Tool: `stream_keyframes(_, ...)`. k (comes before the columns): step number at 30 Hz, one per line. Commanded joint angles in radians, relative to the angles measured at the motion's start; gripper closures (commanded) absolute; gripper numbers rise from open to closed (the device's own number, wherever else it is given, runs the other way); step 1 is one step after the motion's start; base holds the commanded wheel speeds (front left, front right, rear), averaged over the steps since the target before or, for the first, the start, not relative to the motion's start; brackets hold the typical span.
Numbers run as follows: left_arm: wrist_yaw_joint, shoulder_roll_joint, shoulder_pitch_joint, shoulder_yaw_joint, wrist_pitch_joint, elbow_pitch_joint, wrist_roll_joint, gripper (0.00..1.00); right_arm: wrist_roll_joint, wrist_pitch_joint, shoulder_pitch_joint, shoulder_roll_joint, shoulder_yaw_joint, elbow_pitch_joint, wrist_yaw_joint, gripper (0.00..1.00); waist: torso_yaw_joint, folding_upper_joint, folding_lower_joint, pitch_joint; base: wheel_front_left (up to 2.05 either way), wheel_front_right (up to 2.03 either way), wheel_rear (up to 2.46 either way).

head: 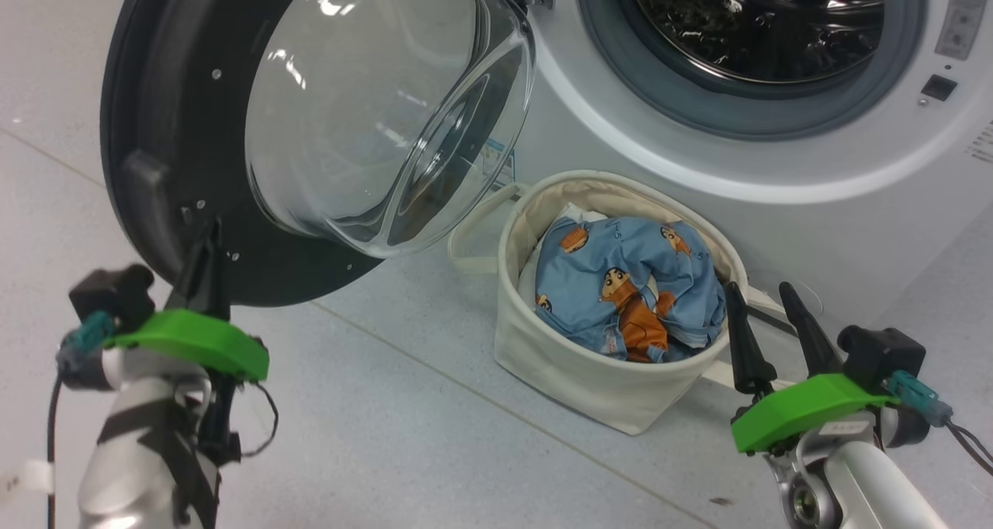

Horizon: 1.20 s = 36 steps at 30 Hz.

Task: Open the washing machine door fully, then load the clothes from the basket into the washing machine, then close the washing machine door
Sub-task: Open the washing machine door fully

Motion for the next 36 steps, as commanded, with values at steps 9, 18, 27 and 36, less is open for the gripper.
stream_keyframes(9,-0.006,0.006,0.041,-0.020,-0.012,-0.095,-0.018,1.00,0.003,-0.012,0.014,0.014,-0.004,-0.035,0.000,0.00,0.010,-0.0001,0.0000,-0.018,0.00,0.00,0.00)
stream_keyframes(18,-0.007,0.005,0.059,-0.050,-0.012,-0.103,-0.033,1.00,0.005,-0.012,0.013,0.019,0.012,-0.033,0.000,0.00,0.038,-0.0001,0.0000,-0.029,0.00,0.00,0.00)
stream_keyframes(27,-0.007,-0.009,0.075,-0.052,-0.012,-0.142,-0.037,0.00,0.012,-0.012,-0.010,0.012,0.029,-0.025,0.000,0.00,0.040,-0.0001,0.0000,-0.024,0.00,0.00,0.00)
stream_keyframes(36,-0.007,-0.014,0.112,-0.074,-0.012,-0.203,-0.063,0.00,0.023,-0.012,0.011,0.028,-0.007,-0.062,0.000,0.00,-0.033,-0.0001,0.0000,-0.035,0.00,0.00,0.00)
